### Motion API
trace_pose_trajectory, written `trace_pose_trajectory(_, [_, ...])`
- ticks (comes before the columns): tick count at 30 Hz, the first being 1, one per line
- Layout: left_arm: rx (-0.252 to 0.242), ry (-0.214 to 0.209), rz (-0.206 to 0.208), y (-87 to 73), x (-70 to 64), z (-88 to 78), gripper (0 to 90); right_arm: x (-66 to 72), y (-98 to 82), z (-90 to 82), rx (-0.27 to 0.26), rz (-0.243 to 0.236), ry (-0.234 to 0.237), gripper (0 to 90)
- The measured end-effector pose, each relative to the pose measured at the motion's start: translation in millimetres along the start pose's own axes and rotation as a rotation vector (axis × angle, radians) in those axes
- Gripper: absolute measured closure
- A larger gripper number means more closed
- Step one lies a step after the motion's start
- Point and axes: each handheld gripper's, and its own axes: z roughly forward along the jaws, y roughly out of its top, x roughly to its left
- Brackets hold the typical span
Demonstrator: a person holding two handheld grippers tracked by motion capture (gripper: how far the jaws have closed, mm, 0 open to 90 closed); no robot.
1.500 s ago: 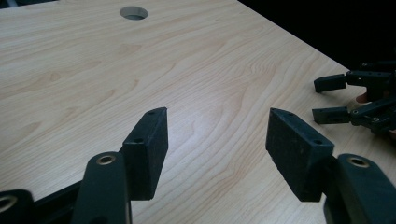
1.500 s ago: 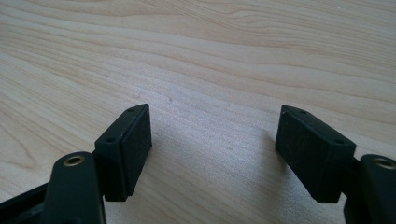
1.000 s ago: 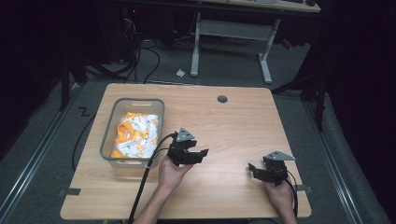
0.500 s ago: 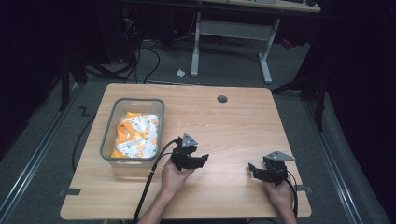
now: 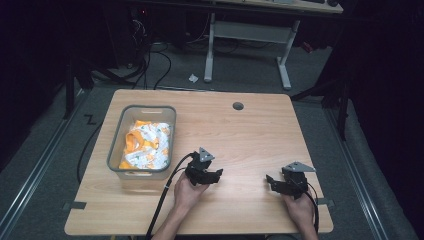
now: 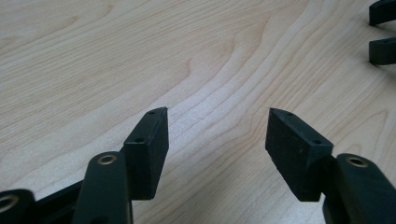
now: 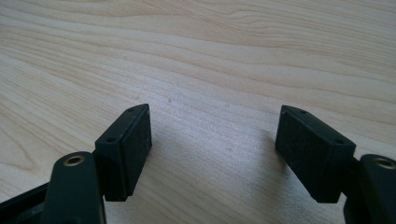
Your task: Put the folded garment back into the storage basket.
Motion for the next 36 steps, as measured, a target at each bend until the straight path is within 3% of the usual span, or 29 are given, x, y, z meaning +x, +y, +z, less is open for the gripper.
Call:
trace_pose_trajectory(12, [0.046,0.062,0.028,-5.6,-2.4,10.6,37.6,0.4,0.0,-0.1,0.002,0.007,-0.001,27.3])
trace_pose_trajectory(17, [0.018,0.07,0.011,-10.5,-2.3,11.8,37.4,0.4,0.0,-0.1,0.002,0.007,-0.001,27.3])
trace_pose_trajectory(23, [-0.001,0.111,0.063,-14.7,-8.1,14.1,35.5,0.4,0.0,0.0,0.001,0.007,-0.001,27.3])
trace_pose_trajectory(36, [0.002,0.124,0.045,-15.3,-8.2,13.7,30.6,0.1,-0.1,0.0,0.0,0.002,-0.001,27.3])
